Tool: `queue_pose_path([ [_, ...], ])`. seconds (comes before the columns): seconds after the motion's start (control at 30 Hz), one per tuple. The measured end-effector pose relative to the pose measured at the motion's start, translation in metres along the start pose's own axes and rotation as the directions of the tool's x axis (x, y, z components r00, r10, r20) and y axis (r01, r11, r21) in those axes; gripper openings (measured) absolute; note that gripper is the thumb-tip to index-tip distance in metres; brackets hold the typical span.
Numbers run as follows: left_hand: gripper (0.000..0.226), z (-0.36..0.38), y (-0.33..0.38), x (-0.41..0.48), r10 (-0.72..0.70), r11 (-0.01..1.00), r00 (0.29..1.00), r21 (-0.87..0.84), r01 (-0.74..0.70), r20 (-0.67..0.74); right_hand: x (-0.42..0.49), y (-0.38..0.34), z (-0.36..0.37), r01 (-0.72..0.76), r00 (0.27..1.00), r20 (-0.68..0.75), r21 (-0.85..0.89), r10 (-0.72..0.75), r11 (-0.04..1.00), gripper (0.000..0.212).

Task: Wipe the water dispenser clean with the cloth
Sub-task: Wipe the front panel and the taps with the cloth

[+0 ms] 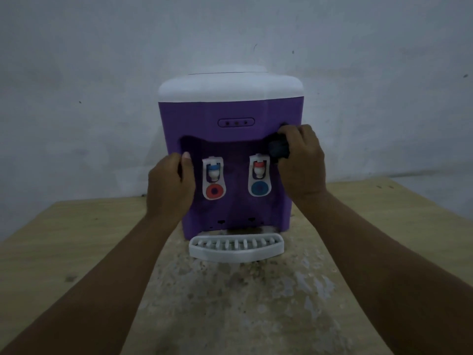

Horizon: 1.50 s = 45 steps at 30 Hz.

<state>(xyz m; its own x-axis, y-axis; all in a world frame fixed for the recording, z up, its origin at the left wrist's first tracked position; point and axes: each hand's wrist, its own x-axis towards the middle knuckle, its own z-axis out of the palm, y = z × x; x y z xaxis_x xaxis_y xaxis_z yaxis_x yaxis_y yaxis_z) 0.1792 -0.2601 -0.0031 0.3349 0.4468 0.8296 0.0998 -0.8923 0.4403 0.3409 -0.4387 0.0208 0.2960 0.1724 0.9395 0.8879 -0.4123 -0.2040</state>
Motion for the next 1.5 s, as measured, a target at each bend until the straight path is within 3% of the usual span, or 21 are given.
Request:
queue_pose_path([
  [0.2,0.033,0.008,-0.01,-0.002,0.012,1.0,1.0,-0.006,-0.012,-0.015,-0.019,-0.008,0.008,0.049,0.969,0.242,-0.015,-0.043,0.999,0.054],
  [0.4,0.028,0.014,-0.01,-0.008,0.018,0.999,0.999,0.034,-0.017,-0.036,-0.035,-0.007,0.011,-0.165,0.937,0.332,0.146,0.109,0.975,0.071],
  [0.53,0.027,0.016,-0.011,-0.008,0.036,0.998,0.998,0.056,-0.033,-0.041,-0.054,-0.001,0.017,-0.301,0.929,0.275,0.178,0.246,0.937,0.052],
  [0.67,0.026,0.016,-0.014,-0.008,0.049,0.996,0.999,0.07,-0.048,-0.018,-0.09,0.003,0.021,-0.25,0.895,0.385,0.019,0.224,0.968,0.022],
  [0.8,0.026,0.014,-0.017,-0.009,0.062,0.995,0.998,0.077,-0.061,-0.013,-0.106,0.005,0.024,-0.159,0.803,0.564,-0.107,0.191,0.982,0.027],
  [0.93,0.025,0.013,-0.019,-0.009,0.083,0.994,0.997,0.069,-0.083,0.002,-0.099,-0.005,0.026,-0.138,0.779,0.584,-0.192,0.226,0.972,0.029],
  [1.07,0.024,0.01,-0.021,-0.008,0.1,0.993,0.994,0.061,-0.102,0.031,-0.099,-0.017,0.028,-0.017,0.703,0.68,-0.275,0.207,0.961,0.03],
  [1.2,0.025,0.007,-0.023,-0.008,0.139,0.989,0.988,0.048,-0.142,0.067,-0.101,-0.03,0.041,-0.12,0.657,0.71,-0.231,0.252,0.965,0.034],
  [1.5,0.03,0.001,-0.034,-0.009,0.221,0.974,0.965,0.011,-0.224,0.141,-0.103,-0.083,0.08,-0.324,0.658,0.725,0.026,0.205,0.946,0.023],
])
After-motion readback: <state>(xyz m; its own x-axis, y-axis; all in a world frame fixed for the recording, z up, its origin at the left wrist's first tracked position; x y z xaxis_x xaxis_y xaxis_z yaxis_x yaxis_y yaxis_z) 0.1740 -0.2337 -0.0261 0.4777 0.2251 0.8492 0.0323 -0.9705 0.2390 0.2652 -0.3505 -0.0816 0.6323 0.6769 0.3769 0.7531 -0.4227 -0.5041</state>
